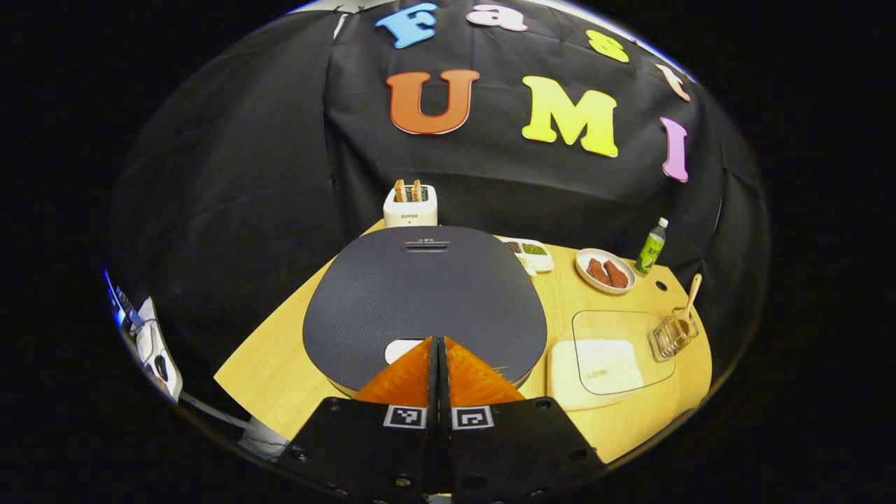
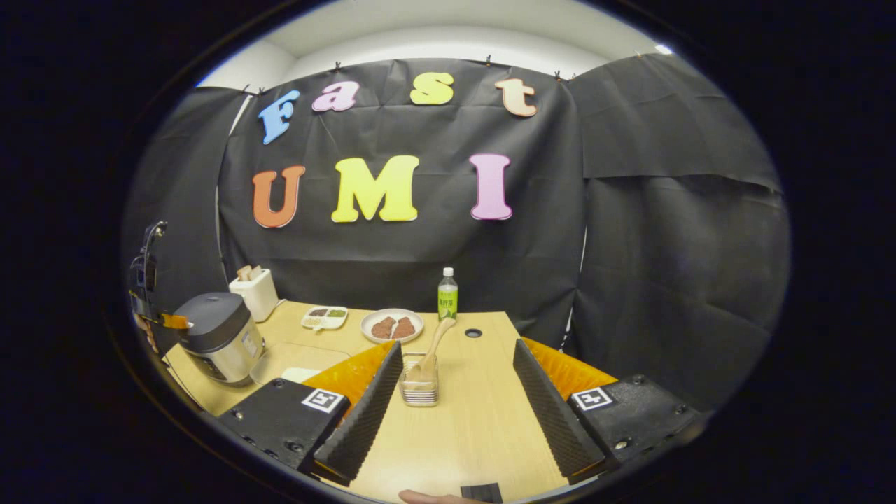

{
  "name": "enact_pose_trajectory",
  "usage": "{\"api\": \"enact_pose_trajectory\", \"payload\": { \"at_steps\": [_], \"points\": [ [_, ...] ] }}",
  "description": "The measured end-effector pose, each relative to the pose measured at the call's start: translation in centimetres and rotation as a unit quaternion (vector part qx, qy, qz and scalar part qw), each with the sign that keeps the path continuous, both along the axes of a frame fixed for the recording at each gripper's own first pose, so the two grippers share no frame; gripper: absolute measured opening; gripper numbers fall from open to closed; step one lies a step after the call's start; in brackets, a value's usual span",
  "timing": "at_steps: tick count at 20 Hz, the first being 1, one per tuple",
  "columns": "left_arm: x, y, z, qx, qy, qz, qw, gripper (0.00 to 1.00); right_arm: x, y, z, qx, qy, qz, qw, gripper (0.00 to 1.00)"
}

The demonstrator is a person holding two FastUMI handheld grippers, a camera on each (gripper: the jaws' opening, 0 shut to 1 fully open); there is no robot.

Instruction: Close the left gripper, press the button to open the rice cooker; take a wooden spoon from the chopstick holder with the right hand, scoop a spoonful of rice and pour it into the rice cooker, then put the wooden spoon back into the chopstick holder.

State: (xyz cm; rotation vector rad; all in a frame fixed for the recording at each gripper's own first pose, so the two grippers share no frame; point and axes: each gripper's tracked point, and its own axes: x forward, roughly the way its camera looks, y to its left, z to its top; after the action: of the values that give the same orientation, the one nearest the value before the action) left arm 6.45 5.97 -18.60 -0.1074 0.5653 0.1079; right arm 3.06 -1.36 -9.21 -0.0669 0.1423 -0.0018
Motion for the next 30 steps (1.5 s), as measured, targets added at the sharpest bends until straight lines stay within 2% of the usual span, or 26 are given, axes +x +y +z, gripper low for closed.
{"api": "enact_pose_trajectory", "payload": {
  "at_steps": [1, 2, 6, 7, 8, 9, 11, 12, 14, 15, 16, 17, 18, 21, 23, 25, 27, 28, 29, 30],
  "points": [
    [0.1, 0.0, 0.2, 0.006, 0.001, -0.001, 1.000, 0.00, -0.1, 0.0, 0.1, 0.001, -0.001, 0.001, 1.000, 0.94],
    [0.0, 0.1, 0.2, 0.008, -0.002, 0.003, 1.000, 0.00, -0.2, 0.0, -0.1, 0.001, -0.001, 0.002, 1.000, 1.00],
    [-1.0, -0.1, 1.7, 0.025, -0.024, -0.001, 0.999, 0.01, -0.2, -0.7, -0.4, -0.002, -0.001, -0.002, 1.000, 1.00],
    [-1.2, -0.5, 3.0, 0.024, -0.059, 0.001, 0.998, 0.12, 0.0, -0.9, -0.6, -0.005, -0.001, -0.005, 1.000, 1.00],
    [-1.7, -1.1, 4.9, 0.024, -0.098, -0.010, 0.995, 0.35, 0.2, -1.2, -0.8, -0.007, 0.000, -0.008, 1.000, 1.00],
    [-2.0, -1.2, 7.0, 0.036, -0.136, -0.019, 0.990, 0.53, 0.4, -1.3, -1.2, -0.006, 0.003, -0.010, 1.000, 1.00],
    [-4.0, -1.7, 7.7, 0.032, -0.140, -0.020, 0.989, 0.89, 0.8, -1.1, -1.4, 0.000, 0.004, -0.006, 1.000, 1.00],
    [-5.0, -1.6, 8.3, 0.031, -0.144, -0.016, 0.989, 0.96, 1.2, -1.0, -1.6, 0.003, 0.004, -0.006, 1.000, 0.94],
    [-6.9, -1.7, 9.6, 0.036, -0.164, -0.012, 0.986, 0.97, 1.9, -0.7, -1.8, 0.009, -0.004, -0.001, 1.000, 0.94],
    [-7.8, -1.9, 9.8, 0.036, -0.170, -0.011, 0.985, 0.96, 2.4, -0.4, -1.8, 0.012, -0.008, 0.002, 1.000, 1.00],
    [-8.7, -2.0, 10.0, 0.034, -0.178, -0.010, 0.983, 0.96, 3.1, -0.2, -2.1, 0.015, -0.010, 0.004, 1.000, 1.00],
    [-9.3, -2.2, 10.4, 0.030, -0.188, -0.010, 0.982, 0.96, 3.8, -0.2, -2.4, 0.016, -0.009, 0.003, 1.000, 0.94],
    [-10.1, -2.5, 10.7, 0.025, -0.199, -0.011, 0.980, 0.96, 4.7, -0.2, -2.8, 0.016, -0.011, -0.003, 1.000, 1.00],
    [-12.4, -3.7, 10.0, 0.024, -0.219, -0.017, 0.975, 0.96, 7.8, 0.6, -3.9, 0.015, -0.009, -0.008, 1.000, 1.00],
    [-14.1, -4.1, 9.9, 0.027, -0.230, -0.017, 0.973, 0.96, 10.0, 1.5, -4.6, 0.021, -0.008, 0.004, 1.000, 1.00],
    [-15.8, -4.8, 10.2, 0.014, -0.245, -0.018, 0.969, 0.96, 12.6, 1.1, -4.9, 0.033, -0.024, -0.004, 0.999, 0.98],
    [-17.3, -5.8, 10.1, -0.006, -0.262, -0.024, 0.965, 0.96, 15.0, 1.0, -7.2, 0.045, -0.006, -0.012, 0.999, 0.94],
    [-18.0, -6.1, 9.9, -0.013, -0.270, -0.026, 0.962, 0.96, 16.1, 1.6, -8.5, 0.056, 0.011, -0.001, 0.998, 1.00],
    [-18.5, -6.5, 9.6, -0.017, -0.274, -0.030, 0.961, 0.96, 17.3, 2.2, -9.6, 0.061, 0.025, 0.011, 0.998, 1.00],
    [-18.8, -6.8, 9.0, -0.013, -0.270, -0.032, 0.962, 0.95, 18.6, 2.3, -10.5, 0.059, 0.033, 0.018, 0.998, 0.89]
  ]
}}
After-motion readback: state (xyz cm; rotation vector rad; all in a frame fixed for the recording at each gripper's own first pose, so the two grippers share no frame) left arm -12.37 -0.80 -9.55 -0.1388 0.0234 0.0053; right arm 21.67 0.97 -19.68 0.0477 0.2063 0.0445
